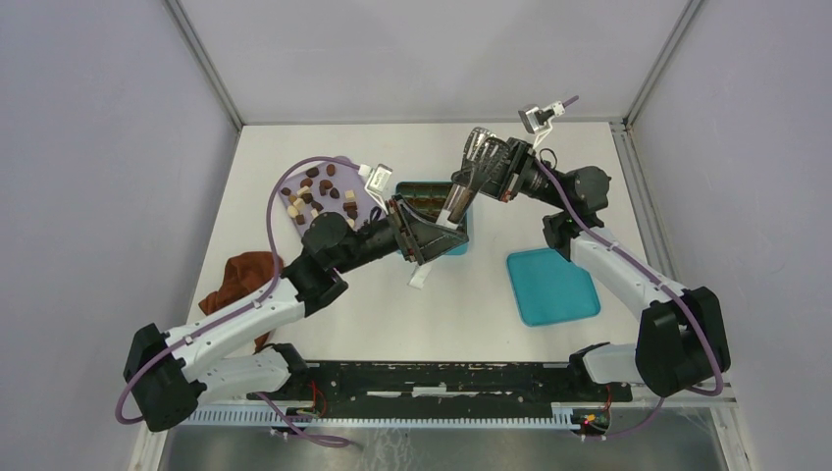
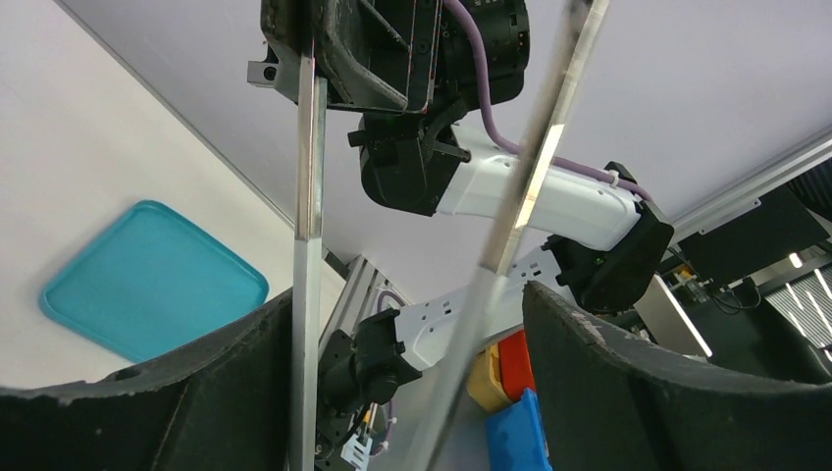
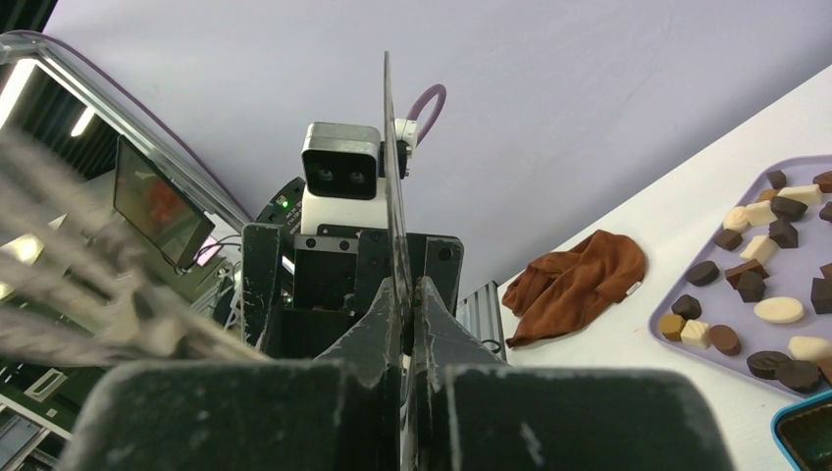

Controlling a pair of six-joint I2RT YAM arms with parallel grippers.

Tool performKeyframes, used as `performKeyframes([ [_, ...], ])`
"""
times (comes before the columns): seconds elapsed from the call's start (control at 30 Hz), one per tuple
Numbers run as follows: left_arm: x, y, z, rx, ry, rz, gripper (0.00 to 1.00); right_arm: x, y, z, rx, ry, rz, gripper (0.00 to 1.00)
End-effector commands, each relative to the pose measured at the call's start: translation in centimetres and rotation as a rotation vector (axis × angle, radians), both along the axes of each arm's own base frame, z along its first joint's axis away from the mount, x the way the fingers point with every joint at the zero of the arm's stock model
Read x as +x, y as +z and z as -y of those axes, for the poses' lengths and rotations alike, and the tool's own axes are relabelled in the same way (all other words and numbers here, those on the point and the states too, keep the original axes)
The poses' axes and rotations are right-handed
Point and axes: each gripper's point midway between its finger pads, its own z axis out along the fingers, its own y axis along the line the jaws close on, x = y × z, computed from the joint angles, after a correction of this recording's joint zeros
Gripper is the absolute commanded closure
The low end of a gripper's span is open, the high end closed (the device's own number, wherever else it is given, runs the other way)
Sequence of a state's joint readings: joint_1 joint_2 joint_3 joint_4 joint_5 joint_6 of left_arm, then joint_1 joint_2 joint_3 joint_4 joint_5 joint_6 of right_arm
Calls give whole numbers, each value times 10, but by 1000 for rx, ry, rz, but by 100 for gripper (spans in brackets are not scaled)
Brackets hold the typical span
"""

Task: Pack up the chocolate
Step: Adjust the clamp.

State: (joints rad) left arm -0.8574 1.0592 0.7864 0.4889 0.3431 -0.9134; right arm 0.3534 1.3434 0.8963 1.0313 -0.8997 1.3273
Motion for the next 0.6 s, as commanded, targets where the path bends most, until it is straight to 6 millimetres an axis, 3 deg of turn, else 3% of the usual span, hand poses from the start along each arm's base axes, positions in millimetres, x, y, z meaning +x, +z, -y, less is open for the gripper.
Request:
performKeyframes([
  [0.0, -7, 28, 3, -42, -35, 104, 17, -16, 18, 3, 31, 9, 98, 100],
  [0.17, -6, 28, 11, -34, -67, 121, 20, -20, 15, 2, 24, 22, 96, 100],
  [0.4, -7, 29, 11, -24, -67, 141, 37, -21, 14, 2, 21, 26, 99, 100],
  [0.57, -7, 25, 8, -15, -55, 147, 37, -20, 13, 1, 20, 27, 99, 100],
])
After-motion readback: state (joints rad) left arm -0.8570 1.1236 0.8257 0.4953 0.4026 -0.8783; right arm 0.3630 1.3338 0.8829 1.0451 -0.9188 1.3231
